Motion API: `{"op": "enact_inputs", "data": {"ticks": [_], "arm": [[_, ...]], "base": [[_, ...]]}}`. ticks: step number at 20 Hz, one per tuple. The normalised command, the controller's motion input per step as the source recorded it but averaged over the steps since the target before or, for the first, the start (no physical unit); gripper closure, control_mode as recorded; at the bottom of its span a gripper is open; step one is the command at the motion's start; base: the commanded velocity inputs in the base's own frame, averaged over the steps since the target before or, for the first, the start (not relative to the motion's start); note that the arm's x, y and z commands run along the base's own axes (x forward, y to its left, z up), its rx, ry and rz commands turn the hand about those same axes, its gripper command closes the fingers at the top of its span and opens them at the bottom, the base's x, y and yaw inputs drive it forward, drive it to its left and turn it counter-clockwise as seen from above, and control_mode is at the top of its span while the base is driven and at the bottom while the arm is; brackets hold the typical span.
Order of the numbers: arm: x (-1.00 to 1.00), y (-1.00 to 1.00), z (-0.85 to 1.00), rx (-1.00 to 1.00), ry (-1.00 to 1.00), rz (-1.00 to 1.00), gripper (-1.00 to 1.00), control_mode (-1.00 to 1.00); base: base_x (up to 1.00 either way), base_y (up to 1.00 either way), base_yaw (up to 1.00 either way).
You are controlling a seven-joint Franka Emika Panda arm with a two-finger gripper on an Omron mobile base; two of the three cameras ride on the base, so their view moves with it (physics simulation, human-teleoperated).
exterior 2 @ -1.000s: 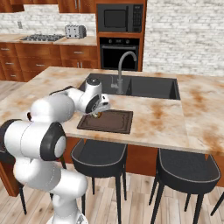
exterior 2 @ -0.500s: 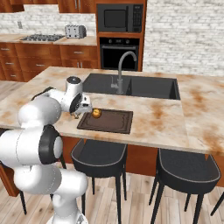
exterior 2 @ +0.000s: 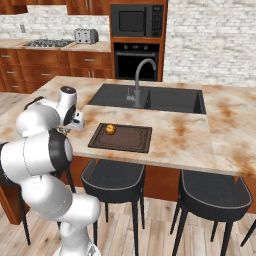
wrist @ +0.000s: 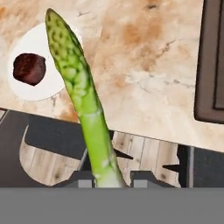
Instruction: Create a steak meal by picking up the steak and asparagus from the tray and placing them on the plate. Leave the orange on the tray.
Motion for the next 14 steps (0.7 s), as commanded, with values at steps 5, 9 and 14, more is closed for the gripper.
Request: {"op": "enact_inputs", "data": {"ticks": [5, 9, 14], "arm": [[0.07, 0.9, -0.19, 0.08, 0.16, -0.02, 1.0, -1.0], [0.31, 0.99, -0.21, 0.0, 0.12, -0.03, 1.0, -1.0], [0.48, 0.63, -0.13, 0.0, 0.01, -0.06, 1.0, -1.0]], "base": [[0.0, 0.0, 0.0], [0.0, 0.0, 0.0], [0.0, 0.0, 0.0]]}}
